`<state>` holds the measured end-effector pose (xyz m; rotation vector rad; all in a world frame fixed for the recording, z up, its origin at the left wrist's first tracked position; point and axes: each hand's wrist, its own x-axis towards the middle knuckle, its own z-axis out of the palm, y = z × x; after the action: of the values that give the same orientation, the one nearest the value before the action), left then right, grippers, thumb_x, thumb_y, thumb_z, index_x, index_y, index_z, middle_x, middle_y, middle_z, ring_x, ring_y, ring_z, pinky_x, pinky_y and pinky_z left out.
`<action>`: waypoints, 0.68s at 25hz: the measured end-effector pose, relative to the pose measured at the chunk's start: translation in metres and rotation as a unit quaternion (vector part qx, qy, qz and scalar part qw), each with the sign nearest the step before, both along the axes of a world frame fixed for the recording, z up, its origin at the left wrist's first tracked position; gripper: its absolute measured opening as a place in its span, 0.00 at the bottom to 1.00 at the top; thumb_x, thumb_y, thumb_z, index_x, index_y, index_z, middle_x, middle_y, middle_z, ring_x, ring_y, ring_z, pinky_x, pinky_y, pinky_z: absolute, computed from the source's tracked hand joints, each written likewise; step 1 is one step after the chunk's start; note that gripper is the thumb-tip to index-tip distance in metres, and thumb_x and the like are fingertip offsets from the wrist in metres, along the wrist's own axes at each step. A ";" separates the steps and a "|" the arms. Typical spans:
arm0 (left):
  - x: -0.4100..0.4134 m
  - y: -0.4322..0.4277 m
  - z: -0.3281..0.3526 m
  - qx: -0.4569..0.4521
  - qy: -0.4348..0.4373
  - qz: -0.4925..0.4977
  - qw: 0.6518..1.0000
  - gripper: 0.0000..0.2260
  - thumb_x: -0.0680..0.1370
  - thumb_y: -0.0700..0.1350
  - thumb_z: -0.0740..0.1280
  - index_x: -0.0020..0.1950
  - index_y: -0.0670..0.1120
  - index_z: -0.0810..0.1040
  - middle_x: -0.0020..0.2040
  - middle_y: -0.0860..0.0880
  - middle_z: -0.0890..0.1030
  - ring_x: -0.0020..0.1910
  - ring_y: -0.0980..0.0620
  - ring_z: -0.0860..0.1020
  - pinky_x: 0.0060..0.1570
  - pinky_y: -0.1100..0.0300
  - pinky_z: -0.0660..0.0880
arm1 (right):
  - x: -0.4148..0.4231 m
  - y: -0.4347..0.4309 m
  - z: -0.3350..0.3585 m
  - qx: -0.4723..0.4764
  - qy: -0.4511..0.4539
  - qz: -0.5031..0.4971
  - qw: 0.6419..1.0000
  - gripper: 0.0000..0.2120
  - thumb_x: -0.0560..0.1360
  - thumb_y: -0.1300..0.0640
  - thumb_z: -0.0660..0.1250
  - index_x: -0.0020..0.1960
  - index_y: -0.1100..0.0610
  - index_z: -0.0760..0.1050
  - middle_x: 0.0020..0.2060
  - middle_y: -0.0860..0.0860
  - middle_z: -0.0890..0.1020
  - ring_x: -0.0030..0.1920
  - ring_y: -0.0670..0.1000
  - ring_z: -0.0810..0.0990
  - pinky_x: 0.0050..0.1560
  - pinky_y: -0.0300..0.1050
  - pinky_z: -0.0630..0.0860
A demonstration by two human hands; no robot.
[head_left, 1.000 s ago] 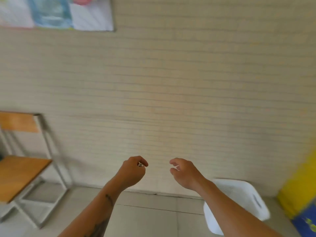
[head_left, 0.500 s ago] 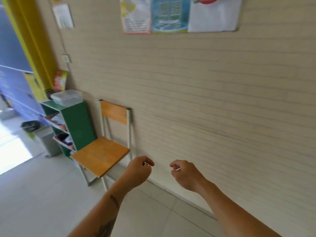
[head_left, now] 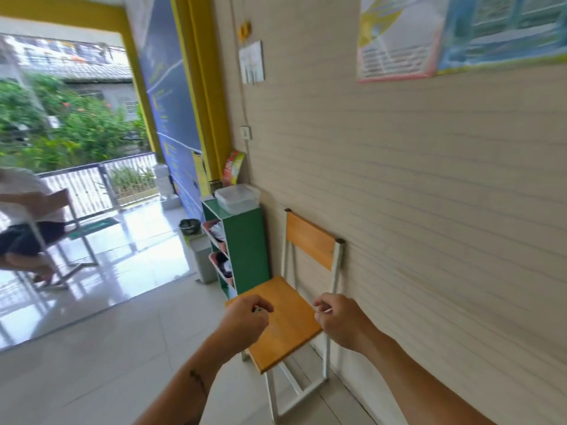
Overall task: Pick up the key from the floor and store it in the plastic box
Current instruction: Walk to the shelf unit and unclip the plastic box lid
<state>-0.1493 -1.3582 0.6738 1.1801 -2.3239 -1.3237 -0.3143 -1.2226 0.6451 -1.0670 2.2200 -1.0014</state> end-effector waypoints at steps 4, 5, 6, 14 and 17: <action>0.008 -0.061 0.001 0.008 0.009 0.050 0.999 0.10 0.76 0.37 0.59 0.48 0.48 0.79 0.40 0.44 0.80 0.33 0.52 0.74 0.36 0.59 0.75 | -0.007 -0.086 0.003 0.007 0.007 0.054 0.998 0.19 0.77 0.55 0.61 0.68 0.53 0.74 0.61 0.50 0.79 0.58 0.48 0.78 0.56 0.43 0.77; 0.013 -0.078 0.001 0.007 0.013 0.063 0.998 0.10 0.77 0.37 0.59 0.48 0.48 0.79 0.41 0.44 0.80 0.33 0.52 0.75 0.36 0.59 0.75 | -0.005 -0.108 0.004 0.010 0.012 0.066 0.998 0.19 0.77 0.55 0.61 0.68 0.53 0.74 0.60 0.50 0.79 0.58 0.48 0.77 0.57 0.43 0.76; 0.019 -0.098 0.000 0.005 0.018 0.075 0.997 0.11 0.77 0.37 0.59 0.49 0.48 0.79 0.41 0.45 0.80 0.34 0.52 0.75 0.36 0.60 0.75 | -0.001 -0.132 0.005 0.013 0.017 0.078 0.997 0.18 0.78 0.55 0.61 0.67 0.53 0.74 0.60 0.49 0.79 0.58 0.48 0.77 0.57 0.43 0.76; 0.064 -0.294 -0.003 -0.015 0.042 0.083 0.996 0.11 0.75 0.38 0.59 0.46 0.51 0.78 0.42 0.47 0.80 0.35 0.51 0.76 0.38 0.57 0.76 | 0.045 -0.336 0.004 0.026 0.044 0.082 0.995 0.15 0.76 0.52 0.61 0.62 0.49 0.77 0.54 0.44 0.81 0.55 0.46 0.79 0.60 0.48 0.77; 0.073 -0.367 0.000 -0.023 0.029 0.082 0.996 0.13 0.75 0.38 0.58 0.45 0.52 0.79 0.44 0.46 0.81 0.35 0.51 0.76 0.40 0.56 0.78 | 0.057 -0.408 0.012 0.008 0.031 0.073 0.997 0.14 0.79 0.56 0.61 0.63 0.52 0.77 0.51 0.45 0.80 0.55 0.47 0.79 0.58 0.42 0.75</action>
<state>-0.0759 -1.7253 0.6738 1.2705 -2.1535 -1.2247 -0.2572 -1.6306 0.6570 -1.2500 2.1589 -0.8983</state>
